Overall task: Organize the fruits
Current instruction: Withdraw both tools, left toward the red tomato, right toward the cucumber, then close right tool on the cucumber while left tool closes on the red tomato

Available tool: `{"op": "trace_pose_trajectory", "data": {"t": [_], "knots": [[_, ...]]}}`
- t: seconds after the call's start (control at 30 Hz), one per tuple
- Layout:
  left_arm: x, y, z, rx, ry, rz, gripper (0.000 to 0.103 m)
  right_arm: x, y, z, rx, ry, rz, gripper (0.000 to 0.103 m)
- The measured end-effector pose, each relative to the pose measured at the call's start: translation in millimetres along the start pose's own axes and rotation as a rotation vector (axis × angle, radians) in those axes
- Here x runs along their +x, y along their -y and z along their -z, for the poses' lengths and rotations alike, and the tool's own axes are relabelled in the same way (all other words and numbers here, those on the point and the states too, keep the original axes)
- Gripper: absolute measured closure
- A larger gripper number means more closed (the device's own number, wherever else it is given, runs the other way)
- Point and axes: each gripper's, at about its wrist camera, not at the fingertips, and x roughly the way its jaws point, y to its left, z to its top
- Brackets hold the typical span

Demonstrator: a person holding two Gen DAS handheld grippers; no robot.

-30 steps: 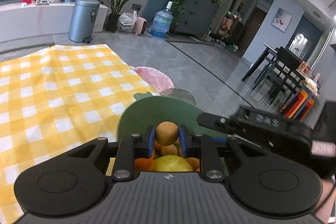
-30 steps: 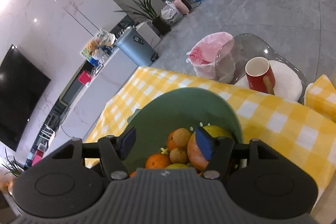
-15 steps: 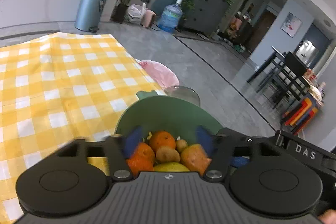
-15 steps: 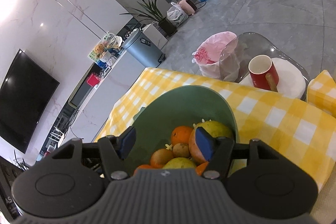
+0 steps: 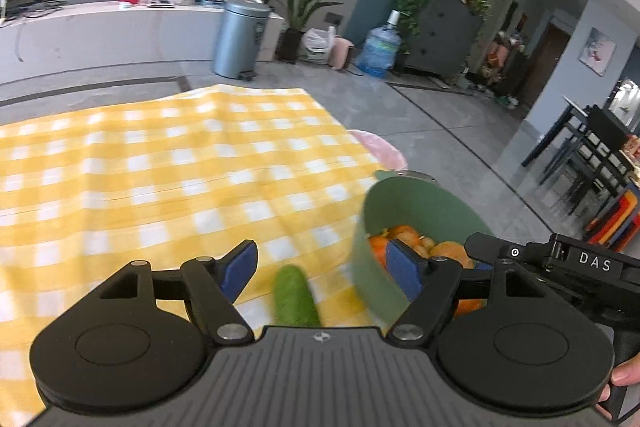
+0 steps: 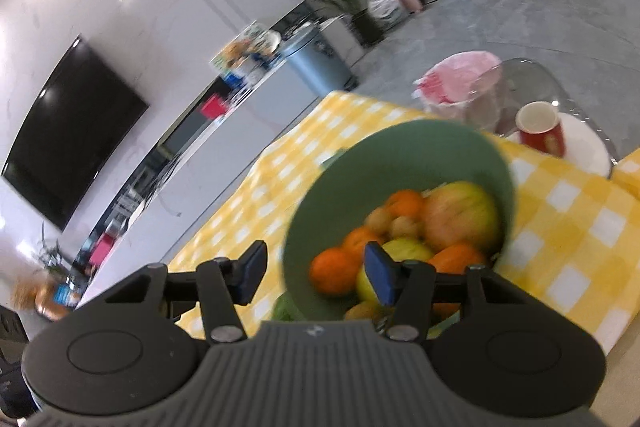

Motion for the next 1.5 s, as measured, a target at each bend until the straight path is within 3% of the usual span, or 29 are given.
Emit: {"op": "trace_pose_trajectory", "data": {"t": [0.2, 0.33, 0.4, 0.47, 0.53, 0.6, 0.67, 0.8, 1.0, 1.13, 1.27, 1.37, 1.5], "knots": [[-28, -10, 8, -0.037, -0.029, -0.007, 0.017, -4, -40, 21, -0.066, -0.039, -0.02, 0.051], [-48, -18, 18, -0.036, -0.021, -0.057, 0.017, -1, -61, 38, -0.096, -0.081, -0.015, 0.051], [-56, -21, 22, -0.034, -0.018, -0.112, 0.017, 3, -69, 46, -0.114, -0.099, 0.008, 0.049], [-61, -25, 29, -0.034, -0.005, -0.217, 0.017, 11, -78, 54, -0.131, -0.129, 0.058, 0.042], [-60, -27, 37, 0.003, -0.009, -0.306, 0.017, 23, -83, 64, -0.146, -0.156, 0.119, 0.043], [-56, -32, 45, 0.026, -0.035, -0.335, 0.017, 37, -85, 75, -0.164, -0.181, 0.181, 0.043], [-53, -43, 54, 0.015, -0.046, -0.318, 0.02, 50, -86, 83, -0.175, -0.205, 0.244, 0.042], [-44, -68, 71, -0.022, -0.044, -0.214, 0.02, 76, -83, 90, -0.185, -0.239, 0.337, 0.042], [-26, -71, 96, 0.133, -0.029, -0.153, 0.02, 100, -88, 100, -0.259, -0.237, 0.412, 0.042], [-14, -62, 108, 0.219, -0.027, -0.04, 0.02, 118, -95, 112, -0.354, -0.26, 0.441, 0.049], [4, -50, 114, 0.298, -0.045, -0.108, 0.021, 126, -108, 122, -0.476, -0.253, 0.464, 0.065], [13, -49, 118, 0.32, -0.072, -0.138, 0.031, 125, -106, 120, -0.48, -0.252, 0.459, 0.065], [17, -50, 118, 0.315, -0.05, -0.156, 0.036, 127, -106, 119, -0.47, -0.254, 0.453, 0.065]]}}
